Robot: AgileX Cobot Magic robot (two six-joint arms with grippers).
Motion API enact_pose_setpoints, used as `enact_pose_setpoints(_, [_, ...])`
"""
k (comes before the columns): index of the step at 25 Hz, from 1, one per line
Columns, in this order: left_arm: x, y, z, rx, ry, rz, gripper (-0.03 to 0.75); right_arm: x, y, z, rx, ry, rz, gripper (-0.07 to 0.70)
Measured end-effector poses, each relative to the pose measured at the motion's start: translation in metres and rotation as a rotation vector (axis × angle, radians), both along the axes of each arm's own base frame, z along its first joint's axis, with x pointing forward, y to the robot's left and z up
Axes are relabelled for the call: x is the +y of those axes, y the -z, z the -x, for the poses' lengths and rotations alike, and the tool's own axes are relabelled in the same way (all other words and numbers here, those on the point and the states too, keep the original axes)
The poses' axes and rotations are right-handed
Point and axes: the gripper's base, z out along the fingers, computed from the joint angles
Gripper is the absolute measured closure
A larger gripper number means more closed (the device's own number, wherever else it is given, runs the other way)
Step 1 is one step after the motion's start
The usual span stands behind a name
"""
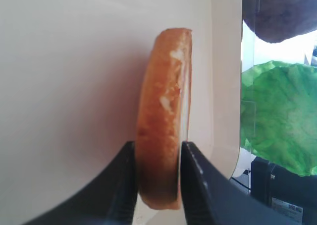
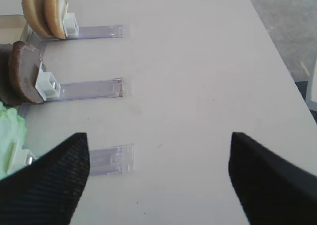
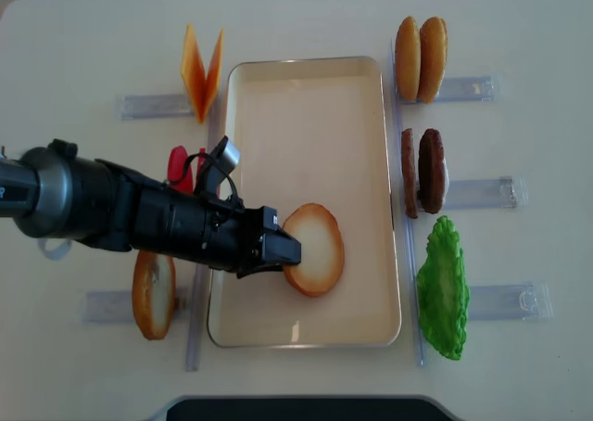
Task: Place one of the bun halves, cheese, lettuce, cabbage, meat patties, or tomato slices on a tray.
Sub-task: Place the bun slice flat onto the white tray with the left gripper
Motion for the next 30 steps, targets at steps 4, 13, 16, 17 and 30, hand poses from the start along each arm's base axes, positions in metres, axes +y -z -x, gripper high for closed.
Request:
enact_pose_setpoints(4, [0.0,0.0,0.0,-0.001,0.005,-0.003,0.465,0.0,0.0,0.0,0.0,0.0,0.0,0.055])
enact_pose_setpoints(13, [0.001,0.0,0.002,0.042,-0.008,-0.016,0.461,0.0,0.0,0.0,0.0,0.0,0.0,0.055])
enact_pose_setpoints(16, [0.002,0.001,0.003,0.046,-0.01,-0.034,0.461,0.0,0.0,0.0,0.0,0.0,0.0,0.055])
enact_pose_setpoints(17, [0.002,0.001,0.003,0.046,-0.011,-0.035,0.461,0.0,0.0,0.0,0.0,0.0,0.0,0.055])
enact_pose_setpoints(30, [0.006,-0.018,0.0,-0.026,-0.056,-0.047,0.461,0.0,0.0,0.0,0.0,0.0,0.0,0.055])
